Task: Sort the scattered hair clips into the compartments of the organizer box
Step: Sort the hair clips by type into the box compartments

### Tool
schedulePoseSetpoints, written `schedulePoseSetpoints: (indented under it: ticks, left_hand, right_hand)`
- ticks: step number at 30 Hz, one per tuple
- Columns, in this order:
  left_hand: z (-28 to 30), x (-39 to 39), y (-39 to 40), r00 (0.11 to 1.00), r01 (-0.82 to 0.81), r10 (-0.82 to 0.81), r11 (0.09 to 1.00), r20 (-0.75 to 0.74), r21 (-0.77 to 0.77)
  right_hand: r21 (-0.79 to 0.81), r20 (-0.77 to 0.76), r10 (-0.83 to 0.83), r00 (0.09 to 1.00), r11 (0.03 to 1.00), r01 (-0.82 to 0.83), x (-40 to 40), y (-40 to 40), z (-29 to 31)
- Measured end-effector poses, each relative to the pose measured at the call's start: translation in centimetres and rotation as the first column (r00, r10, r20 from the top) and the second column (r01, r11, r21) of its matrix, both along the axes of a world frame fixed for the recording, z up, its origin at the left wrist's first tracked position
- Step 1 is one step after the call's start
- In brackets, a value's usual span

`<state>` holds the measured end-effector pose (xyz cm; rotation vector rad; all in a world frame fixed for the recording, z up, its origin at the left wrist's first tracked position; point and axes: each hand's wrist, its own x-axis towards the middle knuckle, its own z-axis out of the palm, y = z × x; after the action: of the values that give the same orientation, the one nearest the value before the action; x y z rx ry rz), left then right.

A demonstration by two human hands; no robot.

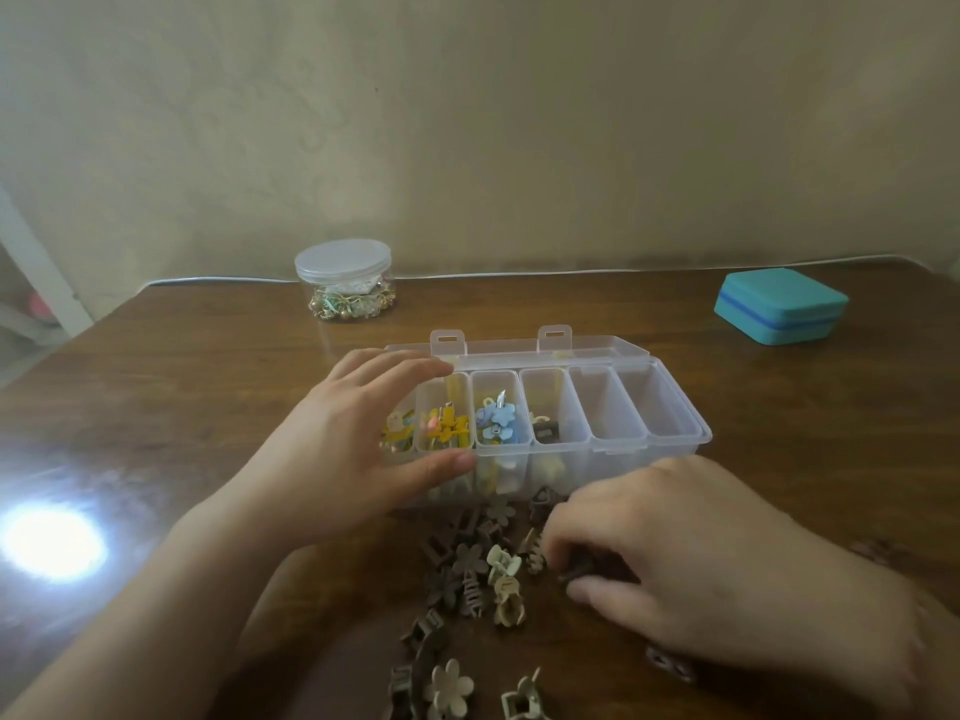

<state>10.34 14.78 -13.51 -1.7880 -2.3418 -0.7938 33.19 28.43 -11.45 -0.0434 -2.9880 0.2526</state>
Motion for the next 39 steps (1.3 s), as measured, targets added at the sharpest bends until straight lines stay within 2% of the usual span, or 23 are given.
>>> schedulePoseSetpoints:
  ticks: [2, 4, 5, 7, 11, 14, 17, 19, 23, 25, 27, 29, 31, 35, 37, 39]
  left_hand:
    - [-0.1, -0.1, 0.0, 1.0, 0.012, -0.011, 1.0, -0.004, 0.014]
    - [-0.1, -0.1, 0.0, 1.0, 0.016, -0.016, 1.0, -0.009, 0.023]
    - [-0.2, -0.1, 0.0, 1.0, 0.018, -0.018, 1.0, -0.01, 0.025]
    - [-0.3, -0.1, 0.0, 1.0, 0.017, -0.017, 1.0, -0.01, 0.023]
    - [-0.2, -0.2, 0.0, 1.0, 0.017, -0.017, 1.0, -0.007, 0.024]
    - [-0.2, -0.1, 0.0, 1.0, 0.016, -0.016, 1.0, -0.002, 0.021]
    - [-0.2, -0.1, 0.0, 1.0, 0.018, -0.018, 1.0, 0.0, 0.024]
    - [-0.1, -0.1, 0.1, 1.0, 0.016, -0.016, 1.0, 0.005, 0.021]
    - [-0.2, -0.2, 0.1, 1.0, 0.019, -0.019, 1.0, 0.008, 0.021]
    - [-0.2, -0.2, 0.1, 1.0, 0.021, -0.021, 1.0, 0.006, 0.021]
    - [-0.3, -0.3, 0.1, 1.0, 0.02, -0.021, 1.0, 0.009, 0.016]
    - [-0.3, -0.3, 0.1, 1.0, 0.022, -0.022, 1.0, 0.017, 0.019]
    - [-0.3, -0.3, 0.2, 1.0, 0.023, -0.023, 1.0, 0.02, 0.02]
    - [-0.2, -0.3, 0.1, 1.0, 0.023, -0.023, 0.999, 0.017, 0.022]
    - [-0.2, -0.3, 0.1, 1.0, 0.026, -0.026, 0.999, 0.014, 0.026]
    - [-0.2, -0.3, 0.1, 1.0, 0.026, -0.026, 0.999, 0.013, 0.023]
  right_hand:
    - [-0.084, -0.08, -0.042, 0.996, 0.996, 0.035, -0.2, 0.2, 0.8]
    - [-0.24, -0.287, -0.137, 0.948, 0.968, 0.067, -0.7, 0.6, 1.3]
    - [-0.273, -0.361, -0.19, 0.913, 0.958, 0.092, -1.0, 0.8, 1.4]
    - [-0.234, -0.424, -0.26, 0.868, 0.957, 0.172, -1.8, 1.1, 1.4]
    - [-0.175, -0.408, -0.287, 0.866, 0.956, 0.235, -2.4, 1.3, 1.0]
    - [-0.18, -0.422, -0.162, 0.892, 0.979, 0.093, -1.7, 0.9, 1.2]
    - [-0.087, -0.208, 0.049, 0.977, 0.994, -0.068, -1.3, 0.2, 0.9]
    - [-0.008, -0.064, 0.084, 0.994, 0.996, -0.085, -1.4, -0.1, 0.3]
    - [0.11, 0.028, 0.105, 0.994, 0.988, -0.108, -1.7, -0.2, -0.3]
    - [0.124, 0.012, 0.115, 0.993, 0.986, -0.116, -1.5, 0.0, -0.2]
    - [0.035, -0.054, 0.066, 0.996, 0.997, -0.064, -1.4, 0.1, 0.5]
    - [-0.13, -0.275, 0.0, 0.961, 0.991, -0.038, -1.4, 0.5, 1.3]
    - [-0.226, -0.421, -0.128, 0.898, 0.974, 0.033, -1.8, 1.1, 1.5]
    - [-0.176, -0.43, -0.21, 0.878, 0.973, 0.146, -2.3, 1.8, 1.0]
    - [-0.179, -0.432, -0.173, 0.885, 0.978, 0.104, -2.0, 1.7, 0.9]
    - [-0.149, -0.367, -0.083, 0.927, 0.988, 0.029, -1.6, 1.3, 0.9]
